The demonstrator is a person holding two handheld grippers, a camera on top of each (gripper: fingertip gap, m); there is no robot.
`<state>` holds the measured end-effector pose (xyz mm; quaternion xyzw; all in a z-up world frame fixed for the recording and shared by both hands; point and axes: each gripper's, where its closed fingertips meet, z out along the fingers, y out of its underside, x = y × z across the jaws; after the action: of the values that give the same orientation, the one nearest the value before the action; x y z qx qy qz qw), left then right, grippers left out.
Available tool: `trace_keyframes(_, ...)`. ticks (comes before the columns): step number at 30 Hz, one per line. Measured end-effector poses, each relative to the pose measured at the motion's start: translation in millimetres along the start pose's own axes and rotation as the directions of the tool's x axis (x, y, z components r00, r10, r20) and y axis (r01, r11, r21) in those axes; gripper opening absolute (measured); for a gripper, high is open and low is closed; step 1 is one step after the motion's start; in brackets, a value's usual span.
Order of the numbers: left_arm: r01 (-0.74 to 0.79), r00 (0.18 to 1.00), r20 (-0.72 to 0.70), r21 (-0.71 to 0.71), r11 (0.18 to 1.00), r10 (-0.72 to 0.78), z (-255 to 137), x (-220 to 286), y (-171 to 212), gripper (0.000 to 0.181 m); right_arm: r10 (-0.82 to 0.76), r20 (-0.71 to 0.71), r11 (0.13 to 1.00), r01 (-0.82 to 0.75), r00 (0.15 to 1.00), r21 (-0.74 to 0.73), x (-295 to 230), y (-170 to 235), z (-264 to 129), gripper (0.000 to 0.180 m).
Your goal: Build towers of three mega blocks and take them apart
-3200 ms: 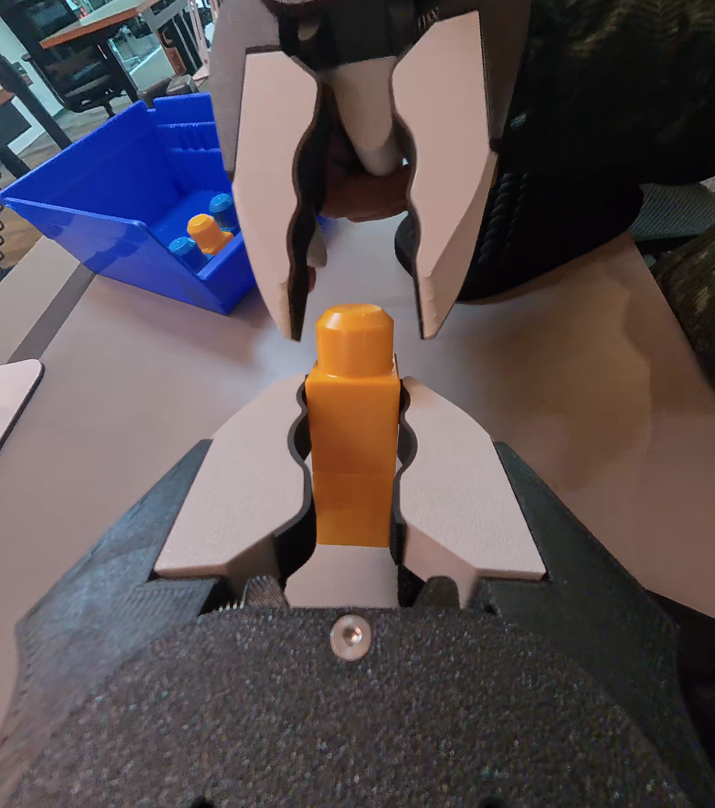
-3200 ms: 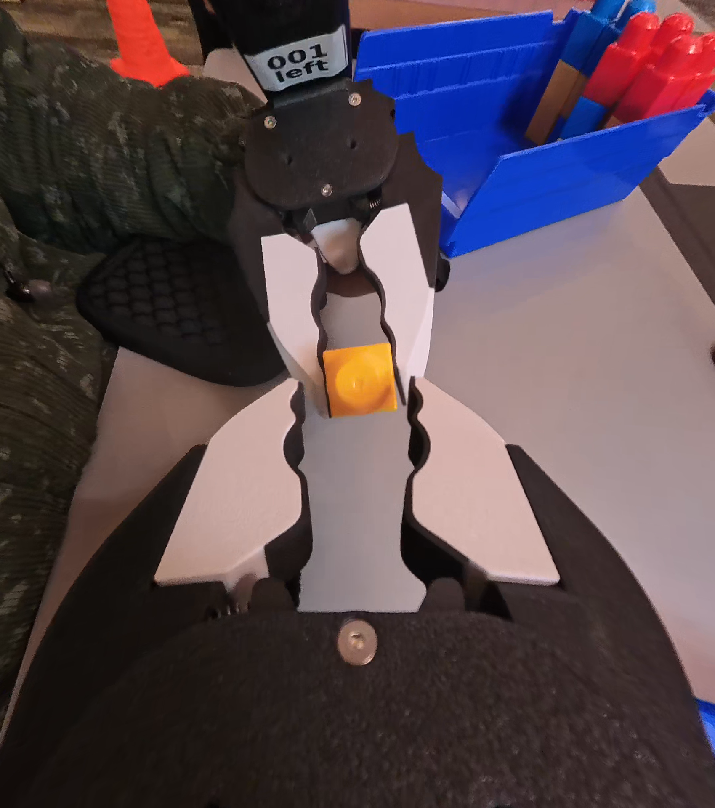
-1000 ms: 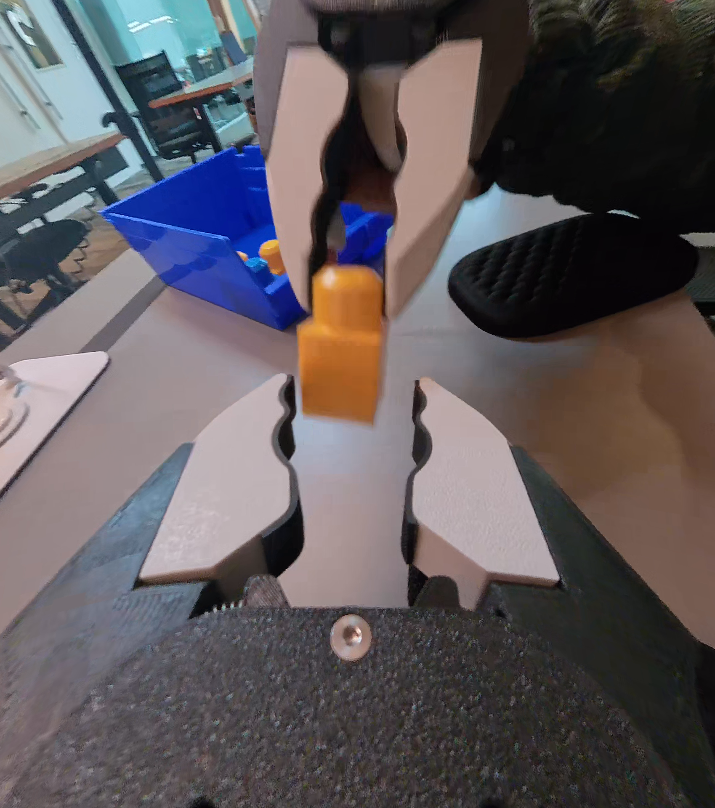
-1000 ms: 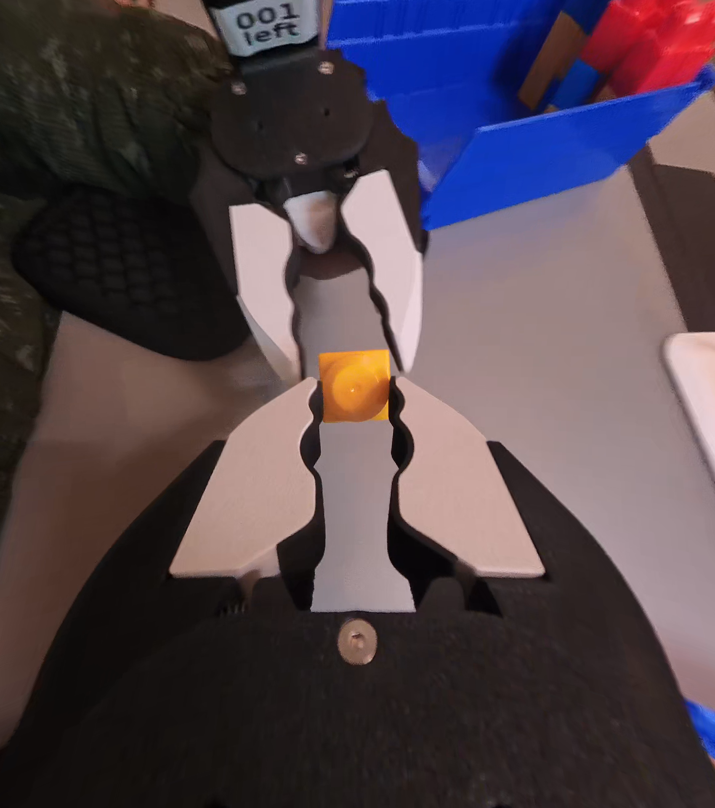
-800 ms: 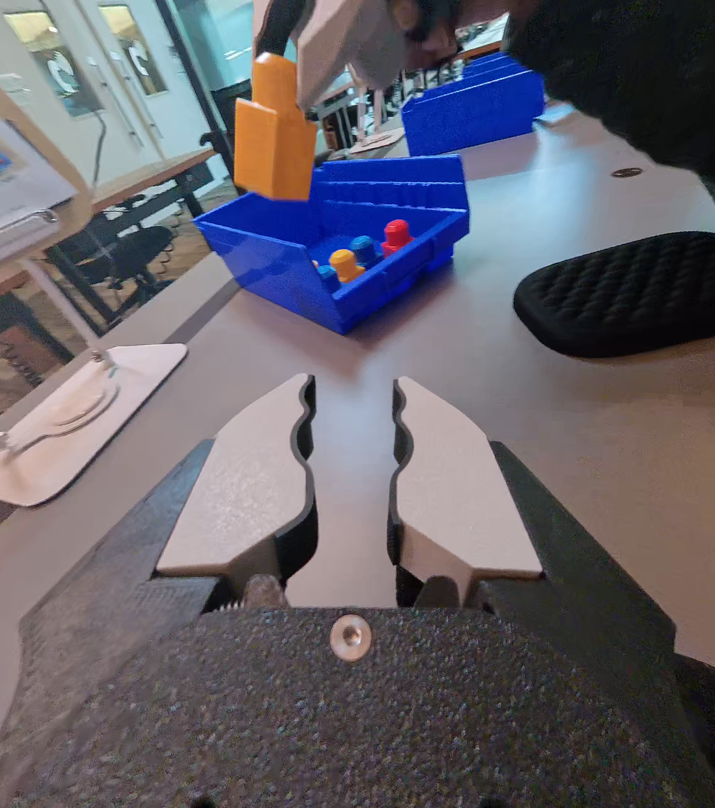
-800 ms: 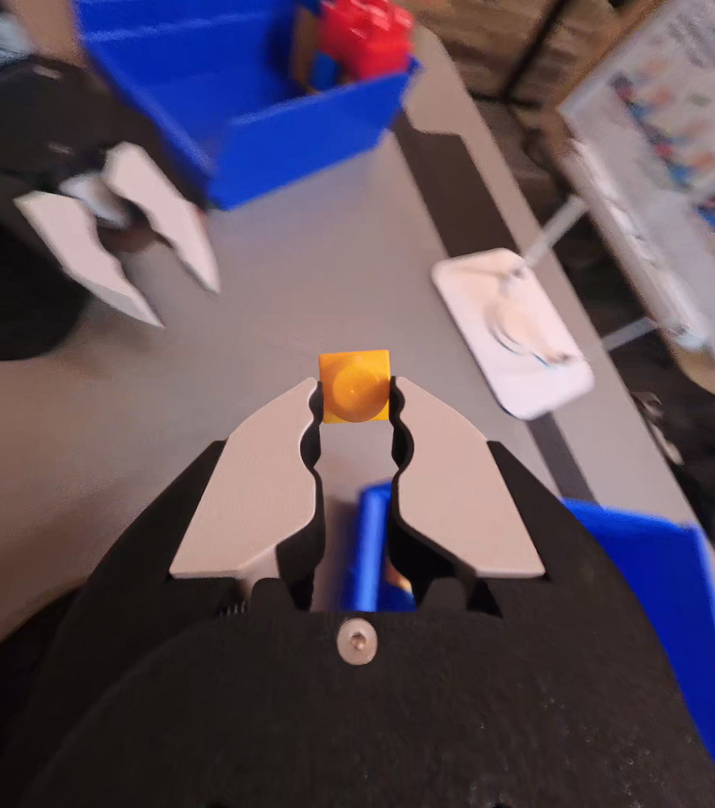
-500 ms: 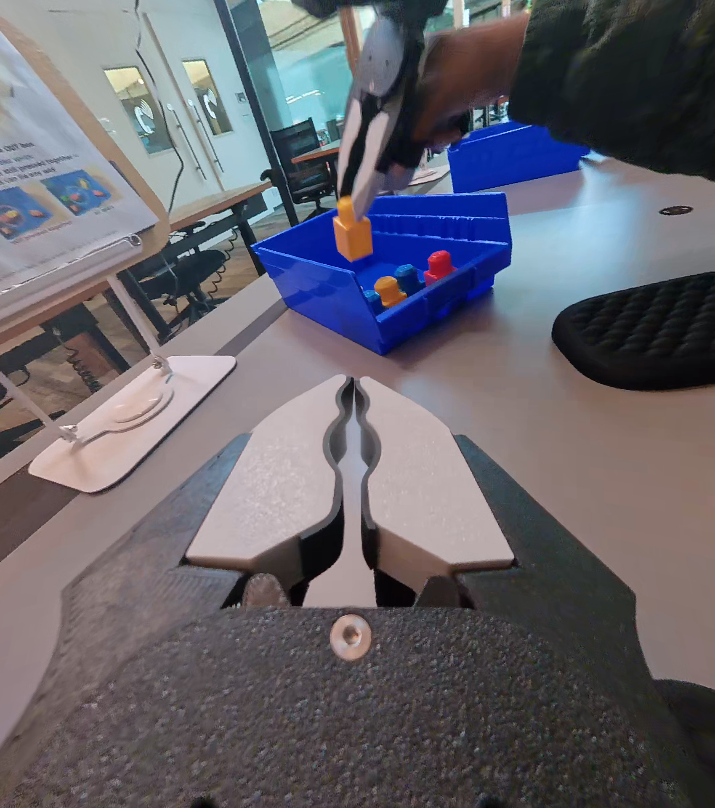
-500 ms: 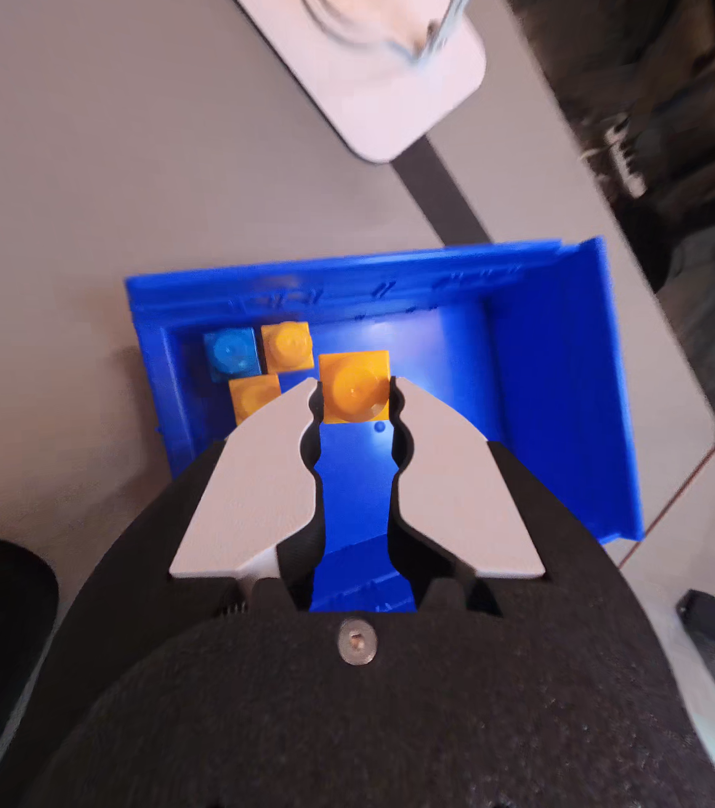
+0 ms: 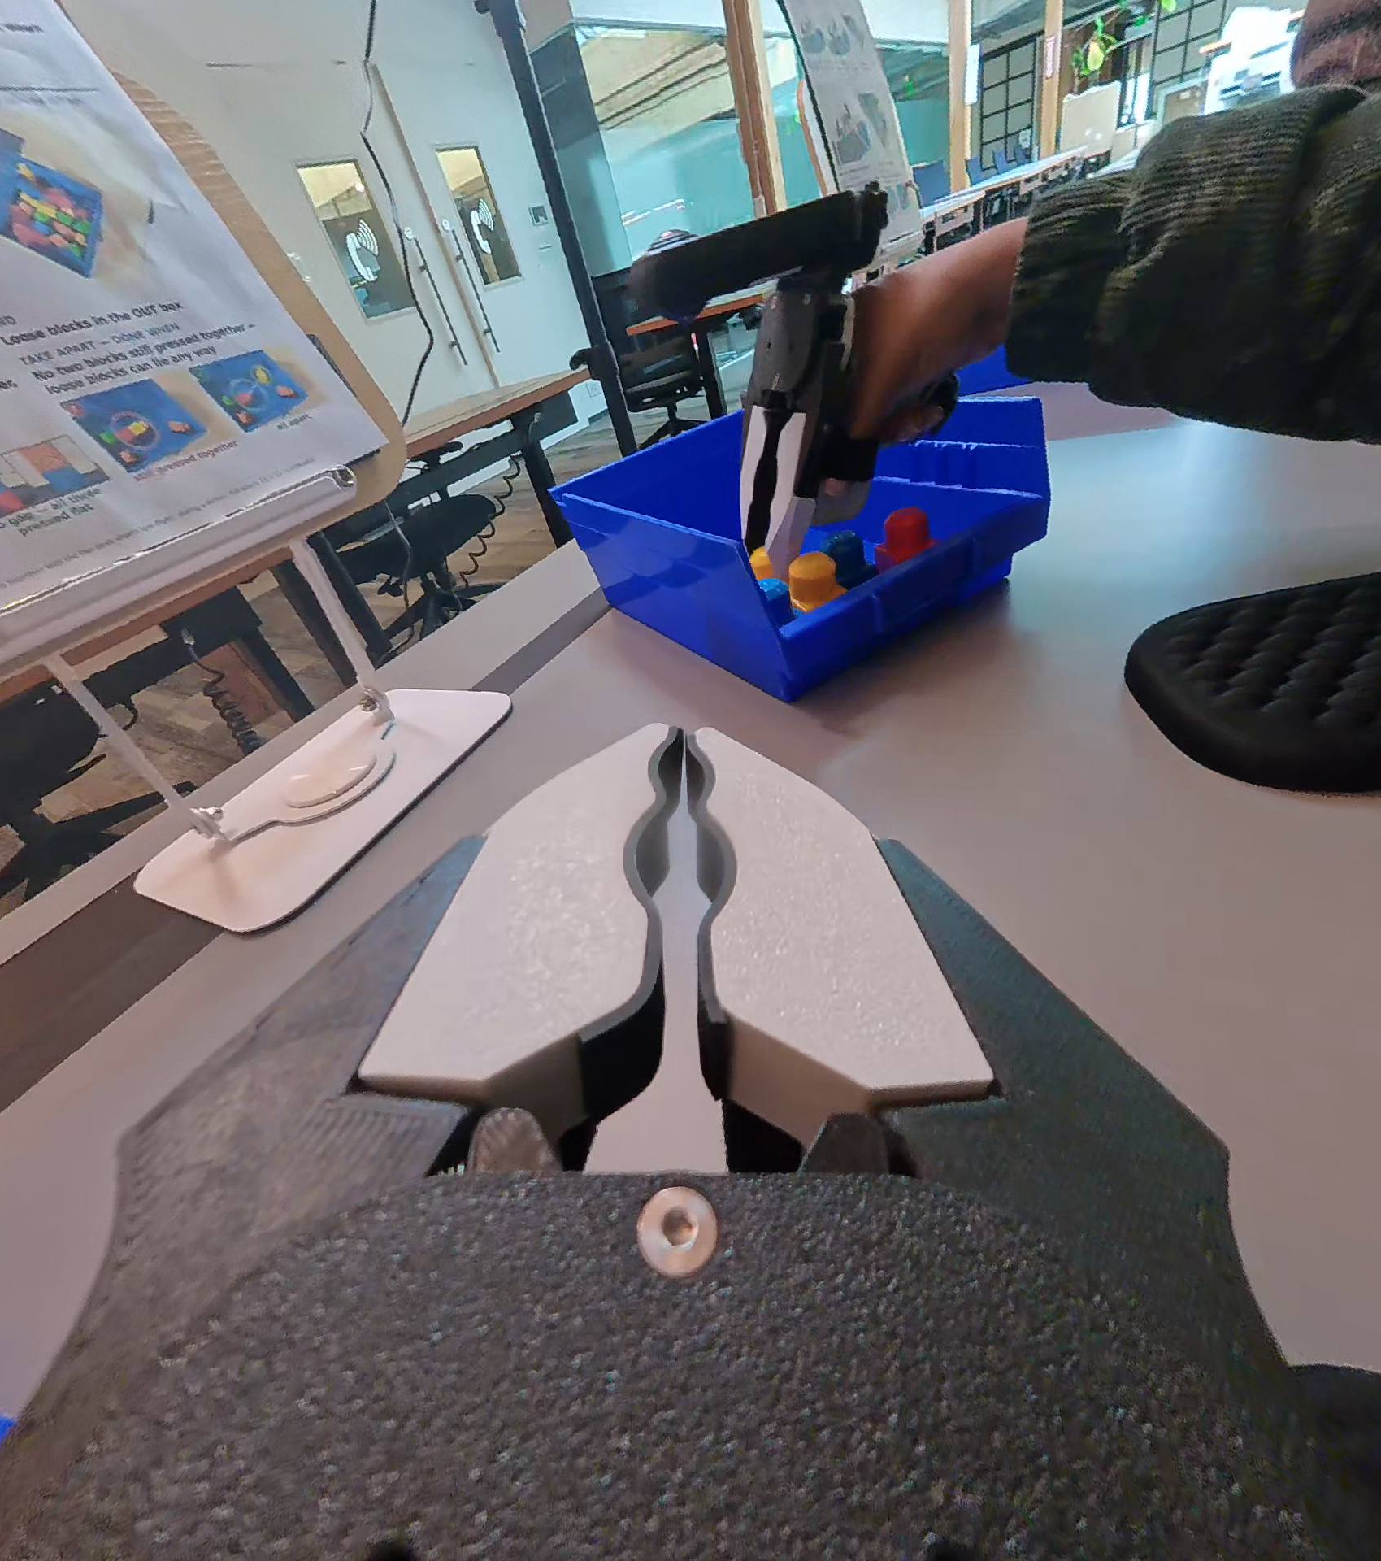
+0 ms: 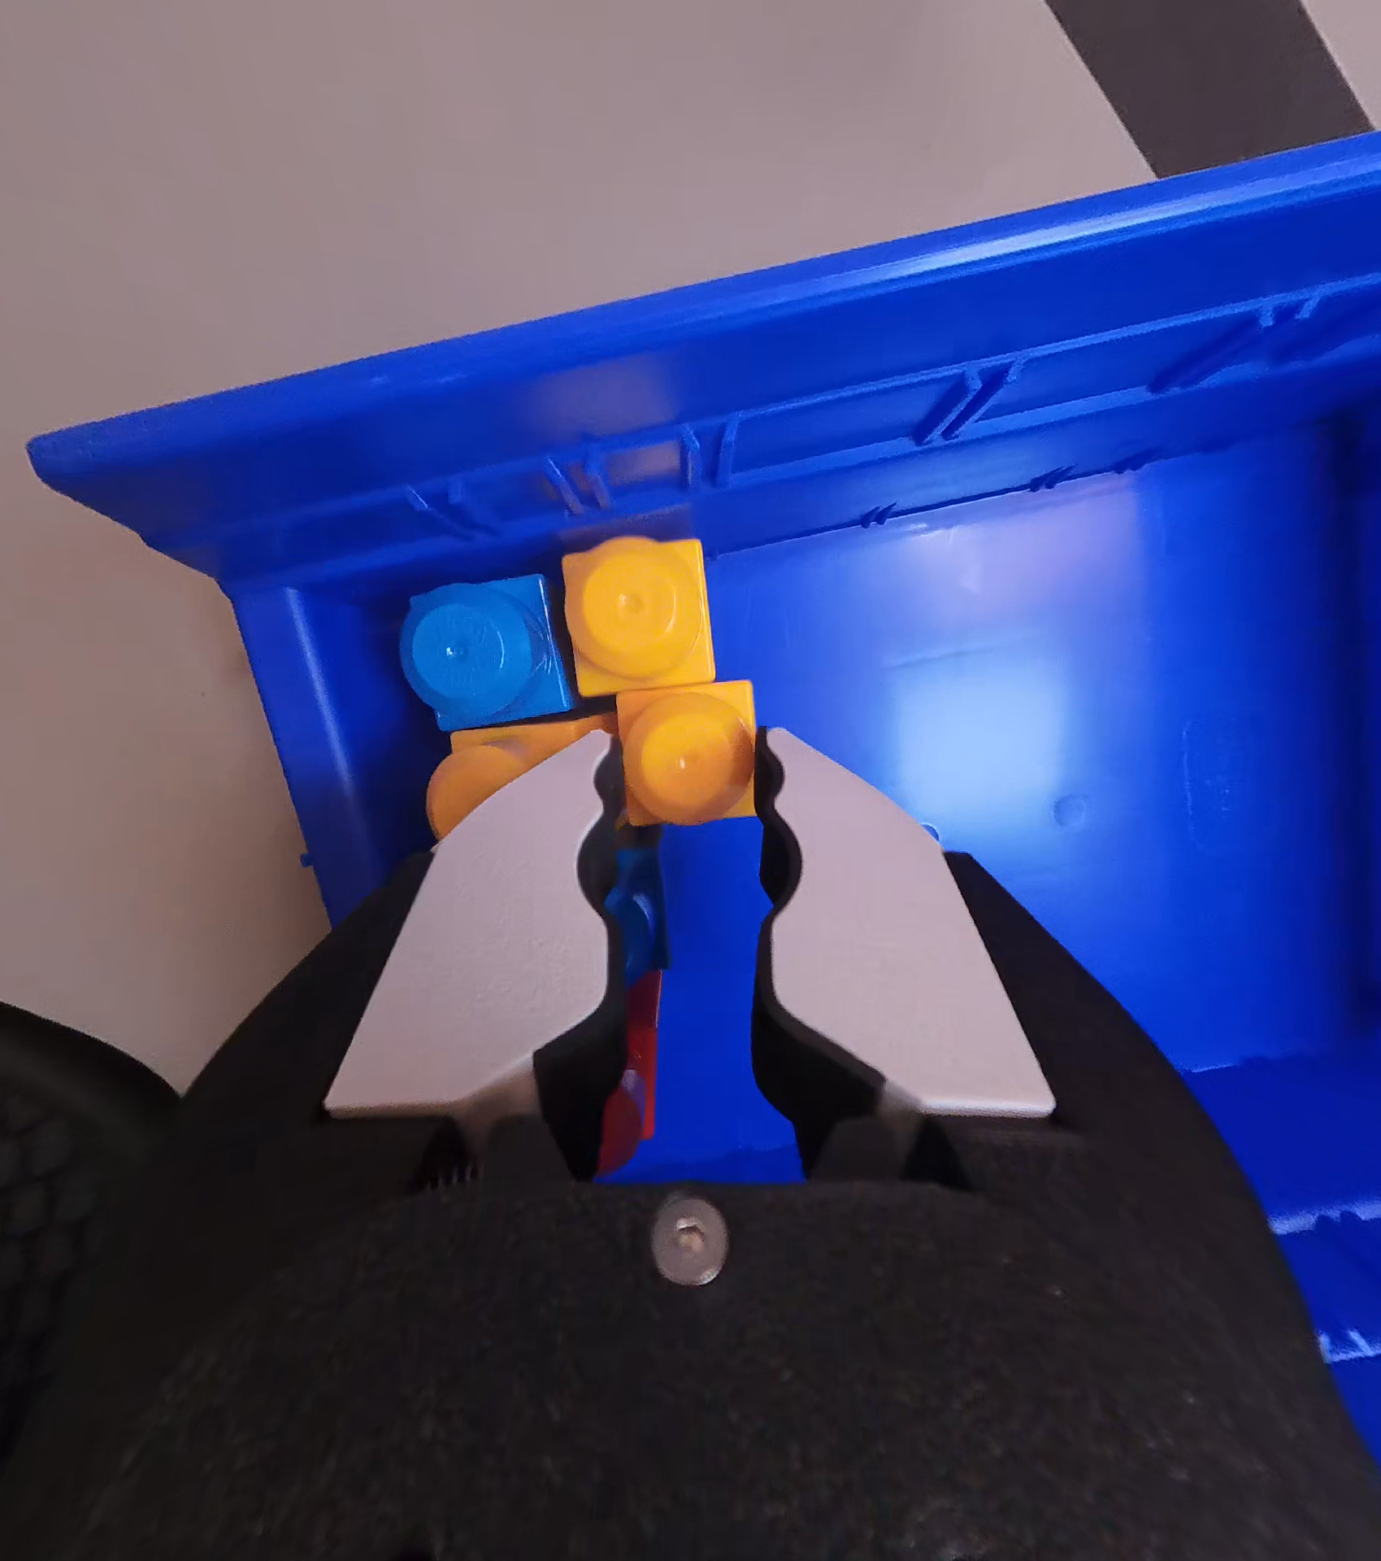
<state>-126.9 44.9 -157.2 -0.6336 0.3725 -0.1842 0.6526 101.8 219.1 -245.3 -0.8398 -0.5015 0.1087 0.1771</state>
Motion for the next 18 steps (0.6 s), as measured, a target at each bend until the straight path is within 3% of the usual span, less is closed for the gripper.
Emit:
trace_keyframes(4, 0.011, 0.998, 0.056, 0.035, 0.999, -0.013, -7, -12, -9, 0.000, -0.004, -0.035, 0.995, 0.008, 0.999, 0.101, -1, -12, -17, 0.043)
trace_keyframes(7, 0.020, 0.993, 0.111, 0.082, 0.996, -0.029, -16, -27, -21, 0.000, -0.004, -0.120, 0.945, 0.043, 0.993, 0.324, -7, -41, -48, 0.050)
trace_keyframes(9, 0.019, 0.986, 0.160, 0.122, 0.992, -0.038, -25, -39, -29, 0.000, 0.009, -0.176, 0.848, 0.085, 0.984, 0.523, -22, -64, -75, 0.054)
trace_keyframes(12, 0.010, 0.960, 0.273, 0.189, 0.982, -0.063, -45, -66, -42, 0.000, 0.064, -0.250, 0.638, 0.153, 0.966, 0.755, -54, -82, -115, 0.056)
trace_keyframes(15, -0.013, 0.880, 0.465, 0.230, 0.973, -0.098, -77, -112, -48, 0.000, 0.098, -0.236, 0.509, 0.155, 0.967, 0.847, -92, -79, -129, 0.055)
trace_keyframes(18, 0.032, 0.726, 0.665, 0.220, 0.975, -0.174, -118, -173, -34, 0.000, 0.073, -0.175, 0.494, 0.117, 0.982, 0.862, -131, -72, -120, 0.056)
